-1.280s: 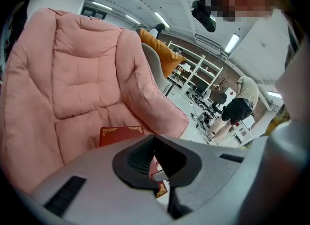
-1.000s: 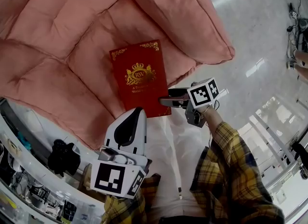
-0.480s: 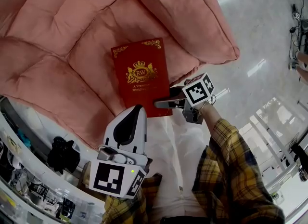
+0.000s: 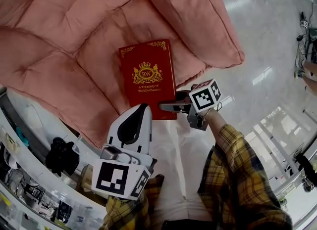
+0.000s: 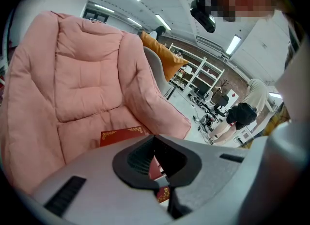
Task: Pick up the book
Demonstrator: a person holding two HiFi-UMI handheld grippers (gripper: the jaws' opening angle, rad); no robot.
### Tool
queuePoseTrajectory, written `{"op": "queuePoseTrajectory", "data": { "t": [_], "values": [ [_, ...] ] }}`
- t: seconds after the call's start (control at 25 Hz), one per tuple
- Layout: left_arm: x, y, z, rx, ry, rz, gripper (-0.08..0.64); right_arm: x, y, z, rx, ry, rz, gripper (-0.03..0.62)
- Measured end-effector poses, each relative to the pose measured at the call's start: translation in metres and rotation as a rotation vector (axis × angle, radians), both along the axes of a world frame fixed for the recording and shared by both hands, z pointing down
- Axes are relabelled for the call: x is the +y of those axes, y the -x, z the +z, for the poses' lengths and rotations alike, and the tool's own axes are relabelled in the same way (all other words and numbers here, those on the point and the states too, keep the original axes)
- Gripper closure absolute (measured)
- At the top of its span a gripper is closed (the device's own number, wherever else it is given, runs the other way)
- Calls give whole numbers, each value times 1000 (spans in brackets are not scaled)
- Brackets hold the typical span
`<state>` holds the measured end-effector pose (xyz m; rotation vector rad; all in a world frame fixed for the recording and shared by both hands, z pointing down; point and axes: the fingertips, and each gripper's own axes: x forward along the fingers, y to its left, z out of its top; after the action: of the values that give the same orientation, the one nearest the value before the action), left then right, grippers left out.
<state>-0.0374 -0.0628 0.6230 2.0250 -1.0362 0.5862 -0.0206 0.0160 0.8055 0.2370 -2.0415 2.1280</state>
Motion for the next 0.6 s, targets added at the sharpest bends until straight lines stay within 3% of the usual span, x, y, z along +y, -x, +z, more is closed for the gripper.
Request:
{"op": "queuePoseTrajectory", "data": {
  "t": [0.6],
  "values": [
    [-19, 6, -96, 23, -114, -22, 555, -30, 3, -101, 16, -63, 74, 333]
  ]
}}
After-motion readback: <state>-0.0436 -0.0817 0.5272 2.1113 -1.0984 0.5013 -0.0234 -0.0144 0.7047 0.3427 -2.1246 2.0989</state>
